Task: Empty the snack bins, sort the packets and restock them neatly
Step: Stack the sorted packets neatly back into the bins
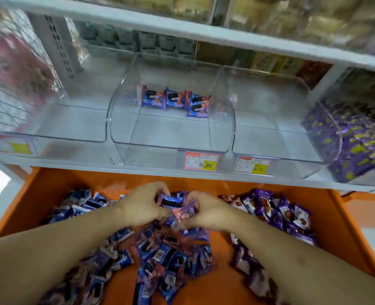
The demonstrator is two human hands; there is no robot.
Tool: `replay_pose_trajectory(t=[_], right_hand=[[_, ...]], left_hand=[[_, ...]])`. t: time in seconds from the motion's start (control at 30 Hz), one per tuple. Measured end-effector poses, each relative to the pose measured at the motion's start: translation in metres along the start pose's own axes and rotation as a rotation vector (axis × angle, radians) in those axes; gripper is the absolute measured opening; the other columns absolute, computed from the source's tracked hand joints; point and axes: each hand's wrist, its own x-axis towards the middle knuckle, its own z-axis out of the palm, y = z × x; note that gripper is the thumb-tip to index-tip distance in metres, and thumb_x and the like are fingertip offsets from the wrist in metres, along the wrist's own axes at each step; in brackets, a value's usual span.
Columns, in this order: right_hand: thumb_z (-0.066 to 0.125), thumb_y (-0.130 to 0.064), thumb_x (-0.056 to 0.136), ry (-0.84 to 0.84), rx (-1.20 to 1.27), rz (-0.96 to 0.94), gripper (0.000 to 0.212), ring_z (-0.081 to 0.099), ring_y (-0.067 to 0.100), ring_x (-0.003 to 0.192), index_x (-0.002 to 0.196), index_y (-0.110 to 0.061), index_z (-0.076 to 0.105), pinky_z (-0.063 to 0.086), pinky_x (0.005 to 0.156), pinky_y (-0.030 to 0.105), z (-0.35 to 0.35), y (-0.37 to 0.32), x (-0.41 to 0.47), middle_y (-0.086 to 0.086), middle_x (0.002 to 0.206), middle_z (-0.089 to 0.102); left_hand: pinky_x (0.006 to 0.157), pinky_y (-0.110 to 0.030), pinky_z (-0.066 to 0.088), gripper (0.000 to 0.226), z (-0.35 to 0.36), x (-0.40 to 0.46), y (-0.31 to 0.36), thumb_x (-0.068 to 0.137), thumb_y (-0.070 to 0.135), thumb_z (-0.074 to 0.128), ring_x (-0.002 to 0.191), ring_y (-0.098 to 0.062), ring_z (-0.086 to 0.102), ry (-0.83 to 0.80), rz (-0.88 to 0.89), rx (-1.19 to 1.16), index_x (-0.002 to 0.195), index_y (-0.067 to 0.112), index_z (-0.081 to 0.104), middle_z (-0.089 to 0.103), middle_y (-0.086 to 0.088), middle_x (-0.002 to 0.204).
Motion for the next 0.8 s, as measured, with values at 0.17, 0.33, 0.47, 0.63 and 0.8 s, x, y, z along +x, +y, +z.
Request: replay_pose_trajectory(t=[0.17,0.33,0.47,0.63,0.8], right_hand=[[0.089,-0.036,0.08,0.163,0.094,-0.159,0.04,0.06,0.009,0.076,0.111,-0.028,0.065,0.052,0.074,0.033,-0.052,-0.061,-0.085,-0.004,0.088,0.066],[0.088,-0.027,0.084,0.313,0.317,-0.325,0.036,0.073,0.007,0.086,0.114,-0.032,0.069,0.062,0.087,0.038,-0.077,-0.103,-0.151,0.0,0.099,0.076],[0.084,-0.019,0.089,0.415,0.387,-0.463,0.038,0.064,-0.02,0.087,0.119,-0.038,0.071,0.05,0.066,0.003,-0.083,-0.117,-0.179,-0.022,0.1,0.07],[0.084,-0.029,0.088,0.441,0.328,-0.462,0.043,0.067,-0.006,0.104,0.122,-0.051,0.067,0.051,0.084,0.011,-0.08,-0.122,-0.177,-0.023,0.111,0.073],[0.084,-0.034,0.088,0.443,0.337,-0.417,0.048,0.073,0.009,0.098,0.126,-0.051,0.06,0.058,0.088,0.029,-0.084,-0.114,-0.163,-0.011,0.108,0.076]], left_hand=[[0.059,-0.028,0.05,0.036,-0.038,-0.061,0.066,0.076,0.019,0.086,0.055,-0.02,0.061,0.066,0.128,-0.235,0.1,0.027,0.061,0.075,-0.005,0.073],[0.057,-0.026,0.041,0.032,-0.063,-0.117,0.125,0.087,0.025,0.083,0.059,-0.017,0.056,0.081,0.224,-0.617,0.109,0.013,0.063,0.072,-0.012,0.077],[0.062,-0.035,0.04,0.021,-0.068,-0.132,0.14,0.095,0.034,0.065,0.07,-0.023,0.06,0.11,0.257,-0.96,0.101,0.013,0.067,0.068,-0.014,0.083],[0.072,-0.039,0.041,0.027,-0.067,-0.137,0.139,0.089,0.008,0.069,0.068,-0.022,0.064,0.086,0.246,-1.076,0.115,0.003,0.063,0.071,-0.019,0.088],[0.085,-0.043,0.054,0.057,-0.076,-0.13,0.134,0.076,0.005,0.085,0.093,-0.034,0.072,0.099,0.222,-0.99,0.13,0.011,0.067,0.073,-0.025,0.116]])
